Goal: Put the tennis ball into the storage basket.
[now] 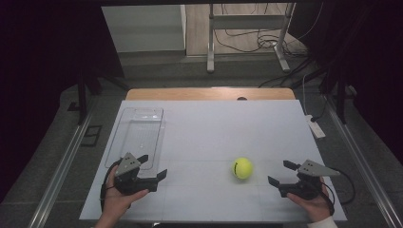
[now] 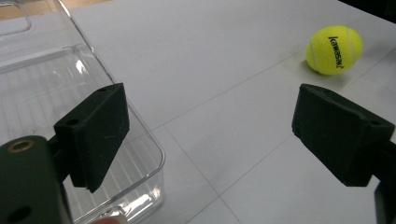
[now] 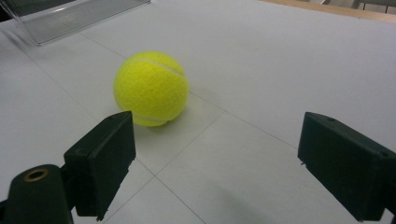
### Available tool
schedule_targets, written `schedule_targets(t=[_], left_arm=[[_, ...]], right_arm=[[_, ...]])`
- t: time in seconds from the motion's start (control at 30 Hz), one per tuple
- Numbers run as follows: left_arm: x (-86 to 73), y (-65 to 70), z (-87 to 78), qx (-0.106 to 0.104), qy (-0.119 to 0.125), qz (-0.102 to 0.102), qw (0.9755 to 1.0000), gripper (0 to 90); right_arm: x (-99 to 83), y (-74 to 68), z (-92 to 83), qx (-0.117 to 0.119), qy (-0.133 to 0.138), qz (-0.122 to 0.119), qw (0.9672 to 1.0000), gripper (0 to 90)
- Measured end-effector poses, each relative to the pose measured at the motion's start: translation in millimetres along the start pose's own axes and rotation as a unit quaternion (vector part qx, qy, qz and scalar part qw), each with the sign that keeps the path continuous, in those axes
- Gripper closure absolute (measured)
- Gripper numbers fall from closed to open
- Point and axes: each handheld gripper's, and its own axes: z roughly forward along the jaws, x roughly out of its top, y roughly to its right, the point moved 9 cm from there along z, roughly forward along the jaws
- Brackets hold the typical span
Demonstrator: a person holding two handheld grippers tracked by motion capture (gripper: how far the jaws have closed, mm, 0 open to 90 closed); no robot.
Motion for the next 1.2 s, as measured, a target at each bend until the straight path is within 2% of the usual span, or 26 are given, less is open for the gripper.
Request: schedule_targets(t=[0.5, 1.2], left_arm=[[7.1, 6.5, 6.4, -0.012, -0.016, 0.005, 0.9998, 12.4], [28.4, 25.0, 20.2, -0.030, -0.030, 0.030, 0.9987, 12.7]], right_arm=[[-0.9, 1.2, 0.3, -0.003, -0.003, 0.001, 1.0000, 11.9], [-1.8, 1.3, 1.1, -0.002, -0.005, 0.000, 1.0000, 11.9]])
